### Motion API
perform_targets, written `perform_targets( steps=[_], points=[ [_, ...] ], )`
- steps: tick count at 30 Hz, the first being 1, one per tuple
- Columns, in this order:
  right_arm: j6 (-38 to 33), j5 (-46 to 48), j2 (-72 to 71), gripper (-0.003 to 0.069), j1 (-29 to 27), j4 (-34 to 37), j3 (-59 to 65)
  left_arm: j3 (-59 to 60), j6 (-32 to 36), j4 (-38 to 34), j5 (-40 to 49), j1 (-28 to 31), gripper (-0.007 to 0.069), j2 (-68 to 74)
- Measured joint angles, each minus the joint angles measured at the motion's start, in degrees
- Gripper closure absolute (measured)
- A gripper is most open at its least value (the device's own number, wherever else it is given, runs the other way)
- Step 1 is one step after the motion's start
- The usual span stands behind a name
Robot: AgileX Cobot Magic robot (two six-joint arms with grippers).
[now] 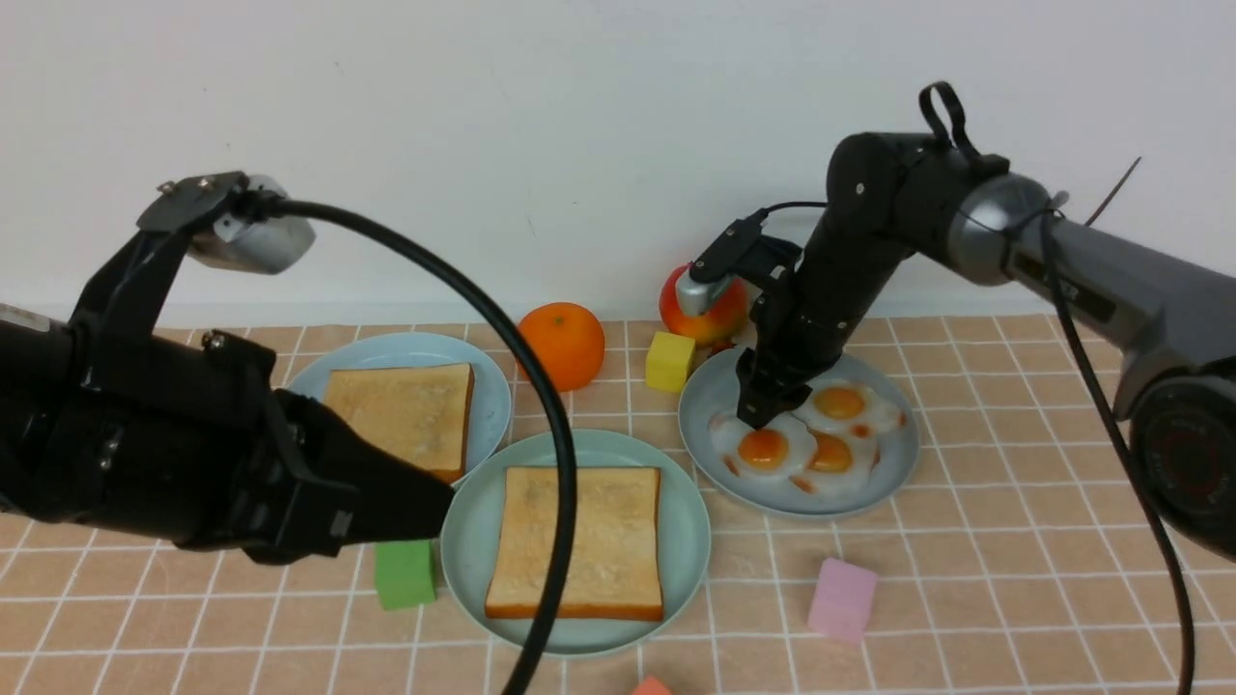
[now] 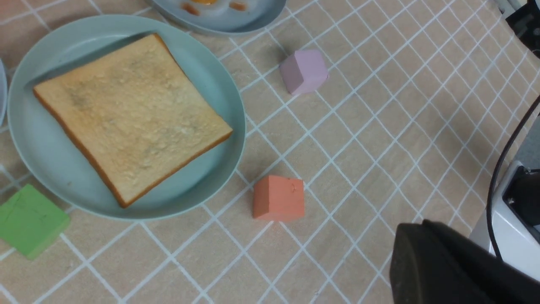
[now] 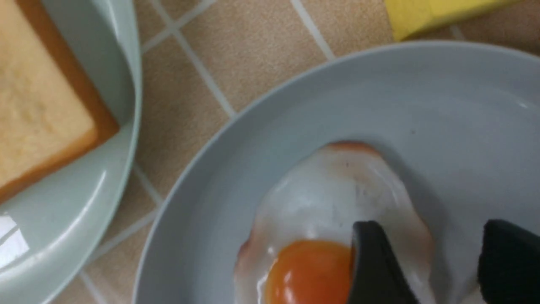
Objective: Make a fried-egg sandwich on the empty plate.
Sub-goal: Use the right arm to grab a fried egg
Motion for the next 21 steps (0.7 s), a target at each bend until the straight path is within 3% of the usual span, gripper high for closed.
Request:
perform_targets(
  steps=[8, 16, 21],
  points=[
    [-1.0, 0.7, 1.0, 0.0614, -0.1, 1.7, -0.6, 0.0, -0.1, 0.2, 0.7, 0.0, 0.0637, 0.0],
    [-1.0, 1.5, 1.1, 0.0638, -0.1, 1.7, -1.3, 0.0, -0.1, 0.2, 0.8, 0.0, 0.0634, 0.0],
    [-0.8, 7.2, 1.9, 0.0638, -0.1, 1.6, -5.5, 0.0, -0.1, 0.2, 0.9, 0.0, 0.0628, 0.0]
  ],
)
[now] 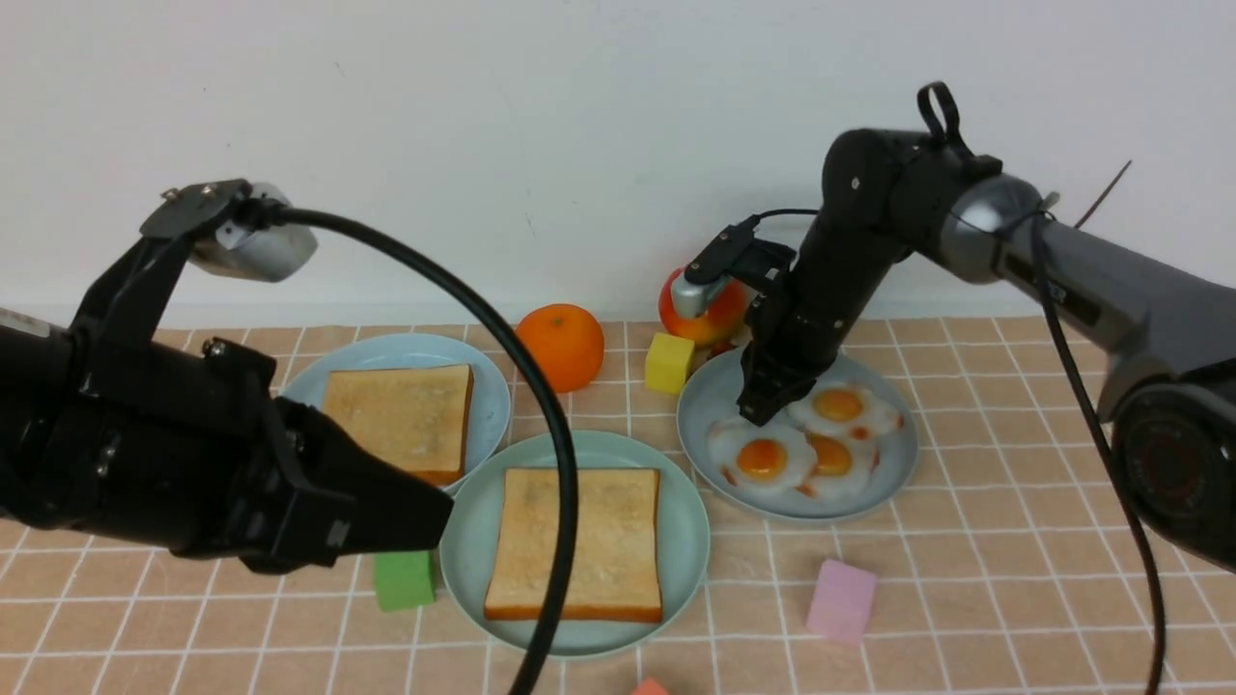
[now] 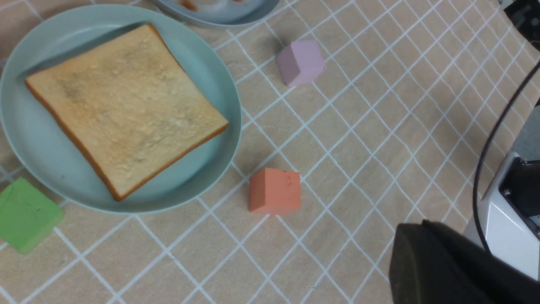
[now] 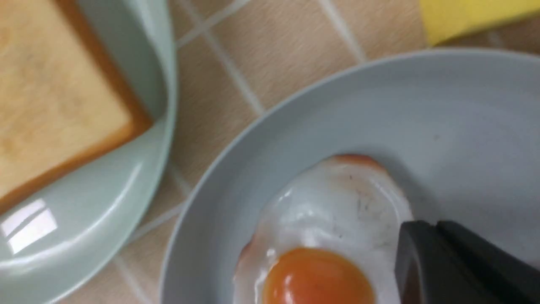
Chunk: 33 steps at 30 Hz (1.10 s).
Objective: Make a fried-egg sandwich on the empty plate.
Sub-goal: Use the right arm to grab a fried egg, then use the right arm to place the fried egg on the slice of bread in the middle
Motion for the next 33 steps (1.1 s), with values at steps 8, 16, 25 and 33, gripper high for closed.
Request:
perform_targets(
  steps=[8, 16, 25, 33],
  points=[
    [5.6, 1.6, -5.3, 0.0638, 0.1, 1.0, -8.1, 0.0, 0.0, 0.1, 0.1, 0.0, 0.0622, 0.0],
    [7.5, 2.3, -13.9, 0.0638, 2.2, 14.6, -3.5, 0.0, -0.1, 0.2, 0.3, 0.0, 0.062, 0.0],
    [8.0, 2.4, -10.2, 0.0638, 8.8, 16.0, 3.5, 0.0, -0.1, 0.2, 0.3, 0.0, 0.0612, 0.0],
    [10.1, 0.1, -4.4, 0.0624, 9.7, 15.9, 4.6, 0.0, -0.1, 0.2, 0.3, 0.0, 0.0599, 0.0]
  ],
)
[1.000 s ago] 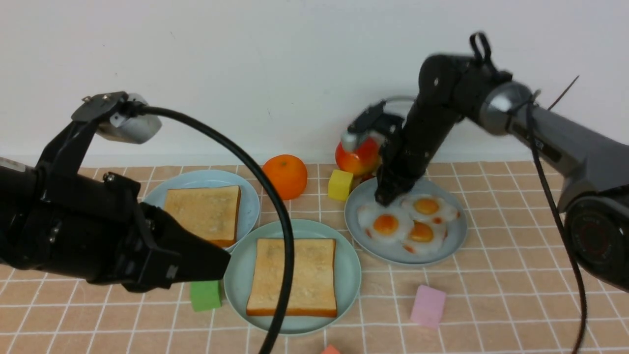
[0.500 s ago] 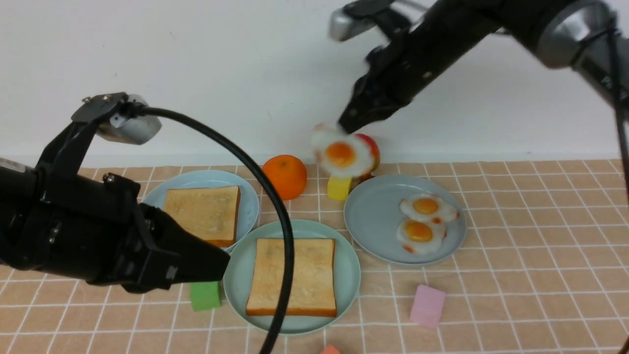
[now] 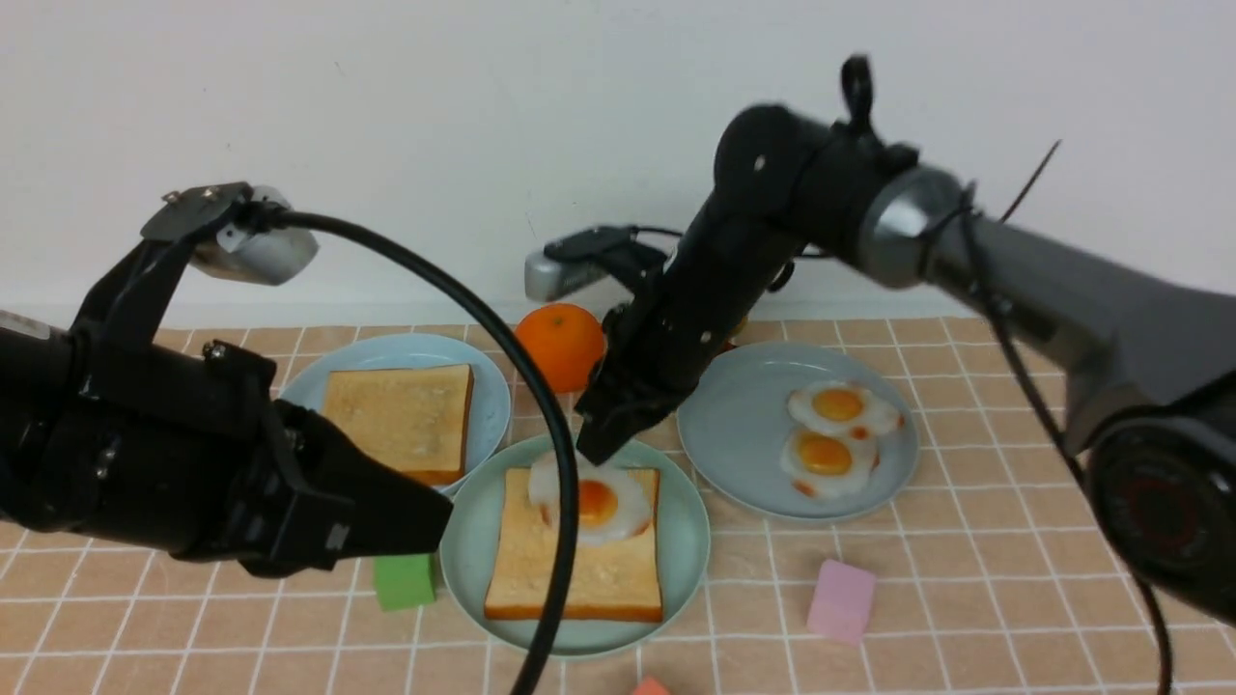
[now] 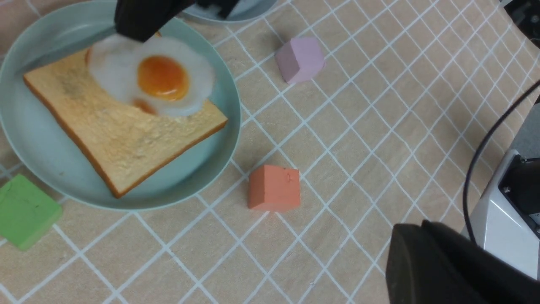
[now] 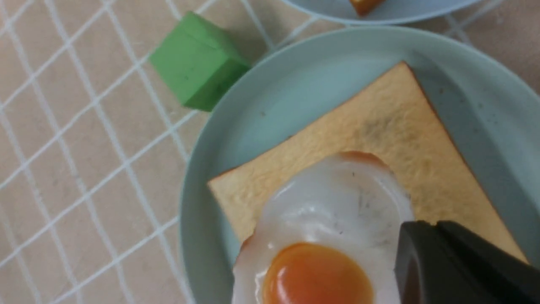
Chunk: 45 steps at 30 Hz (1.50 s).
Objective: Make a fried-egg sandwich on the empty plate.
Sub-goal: Use the right arm to place the fried egg on the slice of bread in the middle, then use the left arm to grab a slice of bread
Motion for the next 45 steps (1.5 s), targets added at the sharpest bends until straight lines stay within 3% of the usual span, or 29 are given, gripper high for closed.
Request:
perform_targets(
  steps=[3, 11, 17, 24, 28, 35, 39, 45],
  points=[
    [0.1, -1.0, 0.3, 0.0588, 0.0, -0.3, 0.0, 0.0, 0.0, 0.0, 0.0, 0.0, 0.0596, 0.0],
    [0.2, 1.1, -5.1, 0.0312, -0.1, -1.5, 0.1, 0.0, 0.0, 0.0, -0.4, 0.0, 0.0585, 0.0],
    [0.6, 1.5, -17.6, 0.0271, -3.2, -2.4, 0.2, 0.0, -3.9, 0.4, -7.7, 0.0, 0.0585, 0.3],
    [2.0, 2.6, -33.9, 0.0365, -5.1, -3.6, 0.7, -0.3, -21.9, 5.9, -21.5, 0.9, 0.0577, 11.3],
    [2.0, 2.9, -42.9, 0.0472, -5.1, -7.4, 5.8, -5.0, -31.1, 7.1, -18.3, 5.5, 0.0568, 21.6],
    [2.0, 3.2, -55.9, 0.059, -5.1, -7.2, 23.3, -16.6, -33.4, 7.7, -12.1, 12.2, 0.0524, 34.2],
    [2.0, 0.0, -65.0, 0.0658, -5.1, -3.8, 38.4, -22.7, -35.4, 10.2, -16.3, 12.8, 0.0405, 38.9],
    [2.0, -3.4, -74.2, 0.0672, -5.1, -3.3, 52.6, -25.6, -34.6, 11.1, -18.9, 12.8, 0.027, 43.3]
  ],
)
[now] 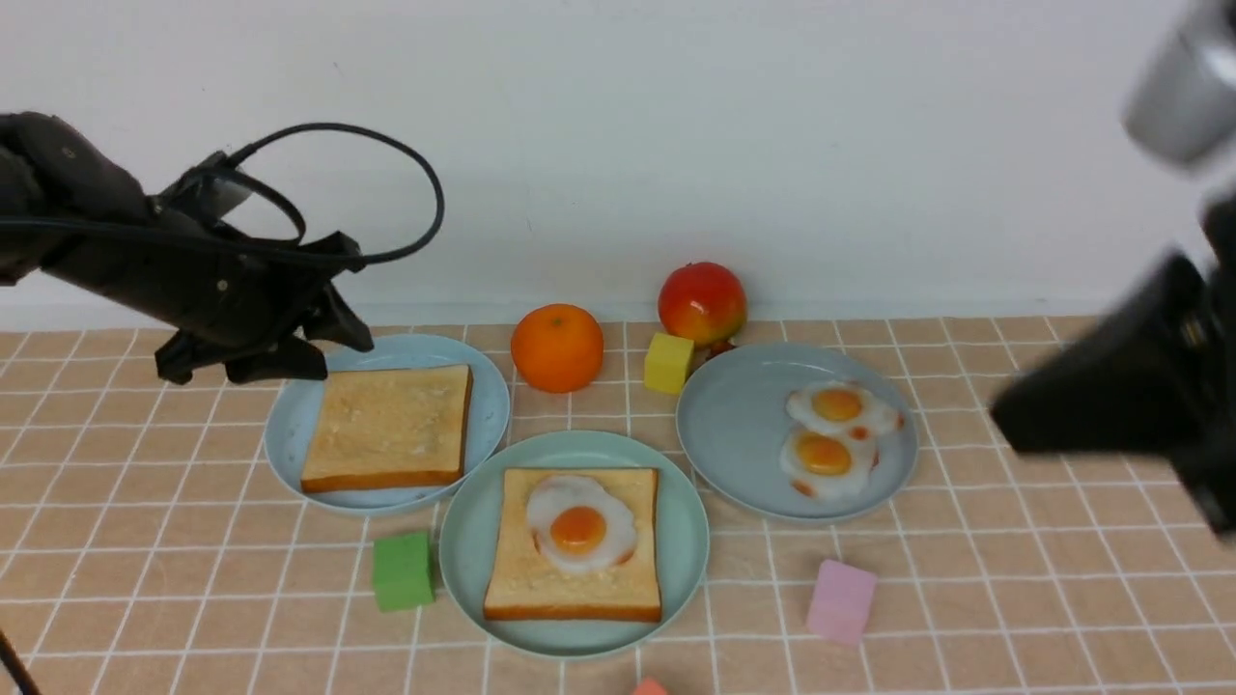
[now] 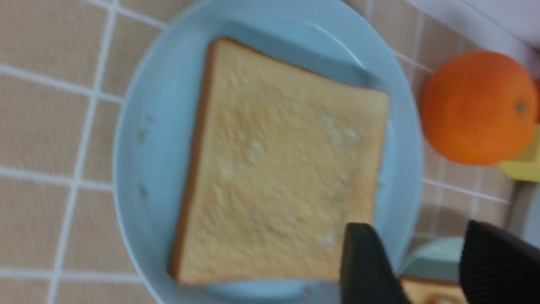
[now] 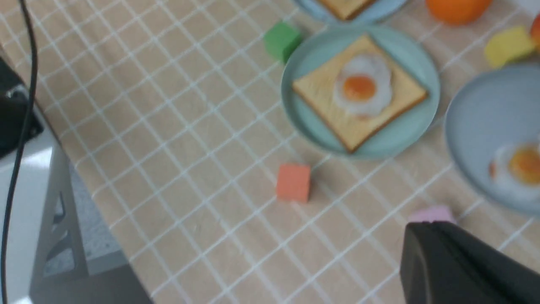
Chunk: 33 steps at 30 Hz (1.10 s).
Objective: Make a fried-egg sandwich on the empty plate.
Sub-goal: Use the left arm to grab a slice of bread
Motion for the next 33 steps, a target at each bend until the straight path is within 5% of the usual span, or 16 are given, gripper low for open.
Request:
perform_targets(
  steps=[15, 27, 33],
  points=[
    [0.0, -2.0, -10.8, 0.0672, 0.0, 0.0, 8.4, -1.7, 1.9, 4.1, -1.7, 0.0, 0.0246, 7.9],
    [0.0, -2.1, -10.8, 0.0671, 0.0, 0.0, 8.4, -4.3, 1.7, 15.4, 2.0, 0.1, 0.0246, 9.5],
    [0.0, -2.1, -10.8, 0.0669, 0.0, 0.1, 8.4, -4.7, 4.4, 12.5, 3.2, 0.1, 0.0364, 12.3]
  ],
)
